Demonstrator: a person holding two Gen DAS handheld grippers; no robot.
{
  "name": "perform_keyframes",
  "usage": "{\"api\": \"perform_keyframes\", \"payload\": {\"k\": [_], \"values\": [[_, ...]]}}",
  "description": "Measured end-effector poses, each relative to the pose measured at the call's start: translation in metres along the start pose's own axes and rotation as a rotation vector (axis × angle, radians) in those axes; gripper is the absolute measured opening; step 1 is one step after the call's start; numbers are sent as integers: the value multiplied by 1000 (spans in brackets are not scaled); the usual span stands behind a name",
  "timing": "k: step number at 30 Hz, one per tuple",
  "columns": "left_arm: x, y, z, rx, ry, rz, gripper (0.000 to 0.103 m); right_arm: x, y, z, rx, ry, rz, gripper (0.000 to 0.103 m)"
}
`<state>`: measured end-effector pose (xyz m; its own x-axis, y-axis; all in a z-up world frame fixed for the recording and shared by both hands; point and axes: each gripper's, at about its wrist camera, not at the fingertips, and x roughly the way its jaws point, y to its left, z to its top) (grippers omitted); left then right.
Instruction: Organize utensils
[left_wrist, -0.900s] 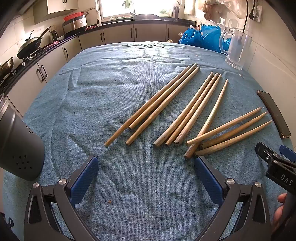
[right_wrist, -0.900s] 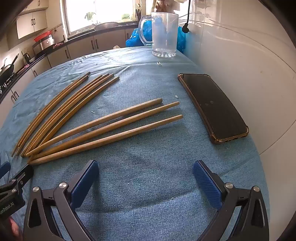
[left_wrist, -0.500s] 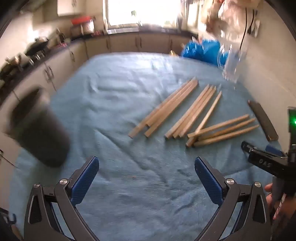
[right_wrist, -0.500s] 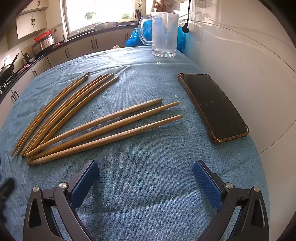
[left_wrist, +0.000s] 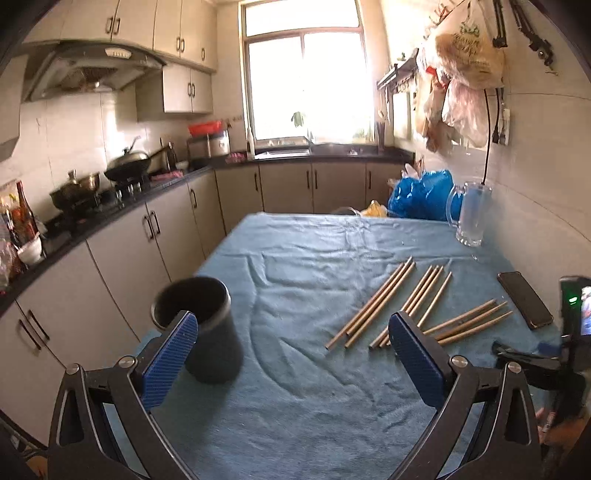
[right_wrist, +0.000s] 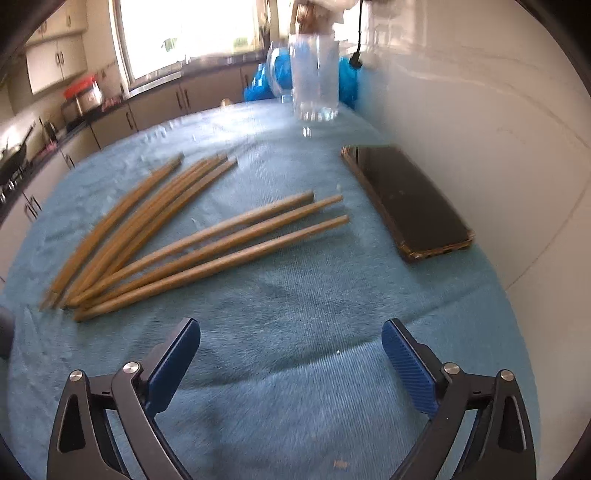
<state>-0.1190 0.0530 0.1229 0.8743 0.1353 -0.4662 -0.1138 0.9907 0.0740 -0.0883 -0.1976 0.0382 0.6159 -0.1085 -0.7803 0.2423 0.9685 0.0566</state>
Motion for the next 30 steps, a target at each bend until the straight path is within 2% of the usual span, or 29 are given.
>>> {"api": "perform_keyframes", "payload": {"k": [4,7,9,11,16,23,30], "values": [[-8,1,3,16,3,1,103,-49,4,-1,13,-174,11,100],[-16,3,4,18,-6,11,103,-97,10,-5,41,-389,-15,101],[-23,6,2,13,-30,21,103,-131,13,-12,74,-567,-69,103],[-32,10,3,2,-56,24,103,-149,15,-19,75,-658,-82,103],[-52,19,-1,-18,-104,10,103,-153,20,-22,75,-564,-57,103],[-53,21,-8,-10,-47,-46,103,-163,7,-33,147,-502,-21,103],[-44,12,-15,19,16,-68,103,-153,9,-31,131,-443,-11,103]]}}
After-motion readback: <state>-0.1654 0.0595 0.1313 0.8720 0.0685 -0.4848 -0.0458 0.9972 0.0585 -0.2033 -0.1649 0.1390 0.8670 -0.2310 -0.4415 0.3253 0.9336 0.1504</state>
